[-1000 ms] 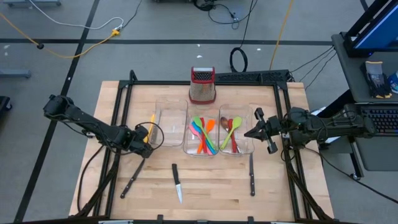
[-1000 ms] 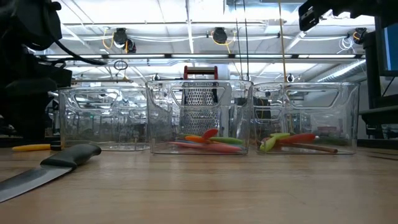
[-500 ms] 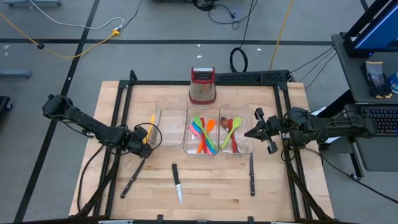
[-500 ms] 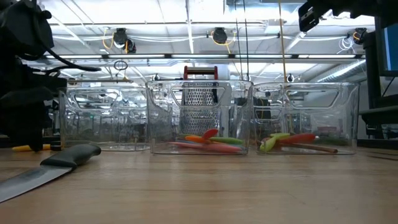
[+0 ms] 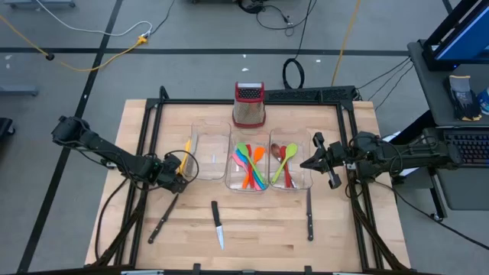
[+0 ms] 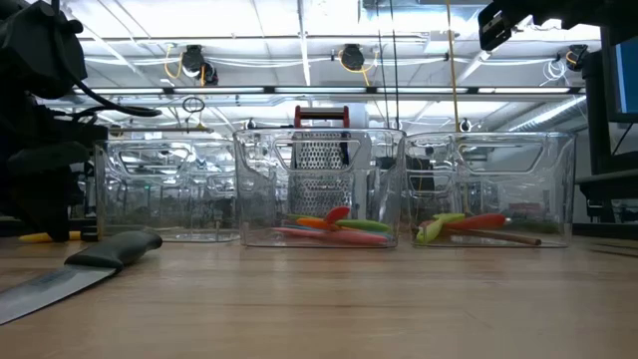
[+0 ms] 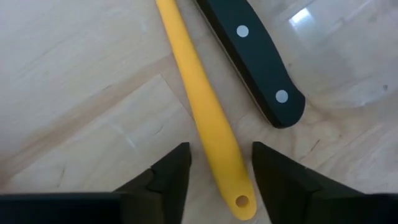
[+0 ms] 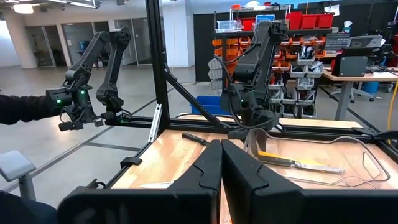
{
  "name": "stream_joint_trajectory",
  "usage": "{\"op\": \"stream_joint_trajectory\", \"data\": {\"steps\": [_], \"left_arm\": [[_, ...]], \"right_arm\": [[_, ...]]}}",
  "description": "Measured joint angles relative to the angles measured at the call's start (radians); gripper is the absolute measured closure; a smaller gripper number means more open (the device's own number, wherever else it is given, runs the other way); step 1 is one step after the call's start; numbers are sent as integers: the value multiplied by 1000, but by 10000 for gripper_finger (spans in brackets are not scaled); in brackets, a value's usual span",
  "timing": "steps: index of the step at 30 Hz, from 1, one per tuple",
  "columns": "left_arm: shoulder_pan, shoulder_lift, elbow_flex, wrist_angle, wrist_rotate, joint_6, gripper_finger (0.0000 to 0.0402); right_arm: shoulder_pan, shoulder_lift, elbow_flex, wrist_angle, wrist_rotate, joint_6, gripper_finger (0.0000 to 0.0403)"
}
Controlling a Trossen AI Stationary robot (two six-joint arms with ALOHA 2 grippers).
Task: Pick & Place Kitchen Items
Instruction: Put the yellow spatula into the middle transparent bin
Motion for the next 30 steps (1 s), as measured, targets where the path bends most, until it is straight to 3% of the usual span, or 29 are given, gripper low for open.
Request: {"op": "stream_joint_trajectory", "data": {"steps": [14, 30], "left_arm": [[0, 4, 15, -38, 15, -121, 355], [-15, 4, 71, -109, 88, -416, 357]], "right_arm": [[0, 0, 0, 0, 0, 0, 401], [0, 0, 0, 0, 0, 0, 401]]}}
